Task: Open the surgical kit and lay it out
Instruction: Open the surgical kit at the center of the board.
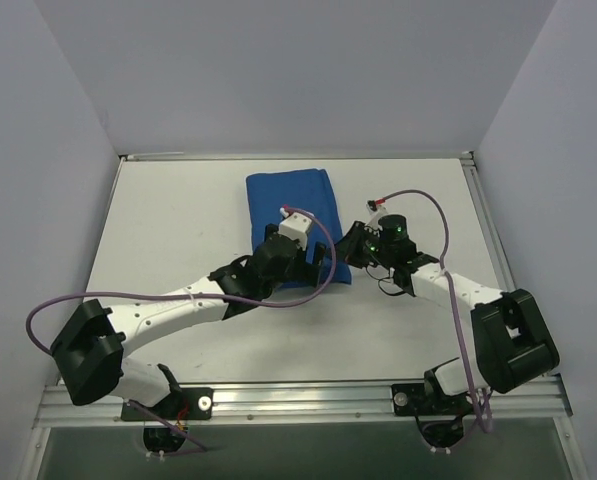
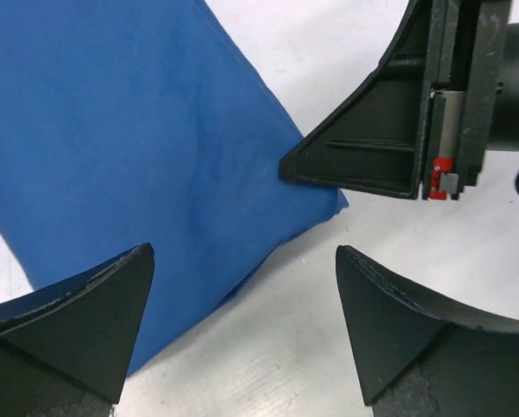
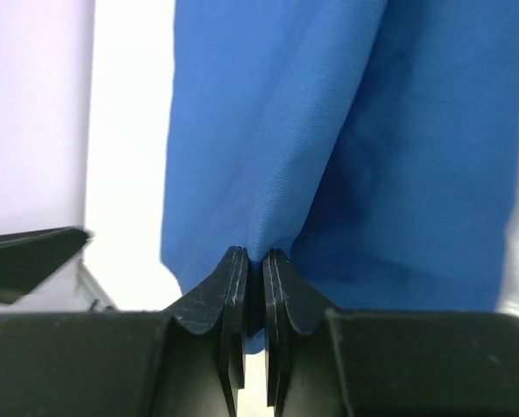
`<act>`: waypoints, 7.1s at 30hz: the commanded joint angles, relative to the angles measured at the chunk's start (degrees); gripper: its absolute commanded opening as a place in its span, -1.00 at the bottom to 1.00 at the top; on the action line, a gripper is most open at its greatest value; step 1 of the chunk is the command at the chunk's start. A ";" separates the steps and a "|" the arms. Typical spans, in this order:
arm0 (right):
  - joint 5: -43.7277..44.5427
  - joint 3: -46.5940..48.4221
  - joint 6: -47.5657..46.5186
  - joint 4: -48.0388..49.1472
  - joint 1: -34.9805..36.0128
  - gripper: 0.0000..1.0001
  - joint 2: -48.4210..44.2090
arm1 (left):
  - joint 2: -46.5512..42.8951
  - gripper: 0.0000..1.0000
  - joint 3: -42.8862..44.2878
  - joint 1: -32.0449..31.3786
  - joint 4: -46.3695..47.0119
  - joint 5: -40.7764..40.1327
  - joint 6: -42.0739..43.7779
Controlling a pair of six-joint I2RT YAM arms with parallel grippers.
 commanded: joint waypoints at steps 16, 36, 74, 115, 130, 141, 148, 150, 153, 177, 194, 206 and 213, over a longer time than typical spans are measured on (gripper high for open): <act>2.24 6.62 9.38 0.71 4.30 -0.61 -5.78 | 11.17 -0.38 4.21 5.39 3.71 -5.13 -3.64; 20.25 27.54 -20.51 -18.46 23.18 0.34 11.52 | -38.84 0.72 -27.01 26.59 -16.66 -11.89 -37.14; 6.29 19.64 -16.56 -3.61 11.42 -0.69 21.73 | -13.45 -0.95 -24.19 53.65 15.67 36.19 -23.61; 48.56 53.21 -19.64 -41.48 40.68 0.43 36.41 | -0.73 -0.77 -22.18 67.64 7.32 39.43 -31.08; 55.87 56.55 -18.41 -43.95 42.18 -0.08 37.82 | 11.15 -0.76 -19.27 67.90 9.25 35.65 -32.75; 52.97 54.36 -18.41 -41.31 39.81 -0.46 33.95 | 16.60 -0.76 -15.85 67.90 9.78 33.63 -30.55; 48.22 52.34 -19.02 -39.73 37.26 -0.16 32.28 | 16.08 -0.74 -15.58 67.90 9.87 33.80 -30.37; 47.61 52.07 -18.93 -39.47 37.35 -0.23 32.28 | 15.90 -0.73 -15.58 67.81 9.95 33.81 -30.37; 47.52 51.19 -18.58 -38.51 37.26 -0.76 32.11 | 15.90 -0.73 -15.76 67.81 9.95 33.81 -30.28; 44.01 8.38 -15.15 -32.34 -13.19 0.07 -7.54 | 14.41 -0.11 -16.37 66.93 13.56 36.26 -29.41; 33.19 22.45 -26.58 -32.26 -4.85 0.41 11.80 | 0.60 0.39 3.82 46.81 -24.65 22.82 -13.94; 28.62 36.06 -21.49 -41.13 -0.62 0.57 19.88 | 8.69 0.39 10.87 41.98 -40.31 14.56 -11.04; 30.91 39.24 -22.01 -45.44 -0.18 0.54 23.75 | 13.17 0.45 11.66 38.81 -40.59 11.13 -12.00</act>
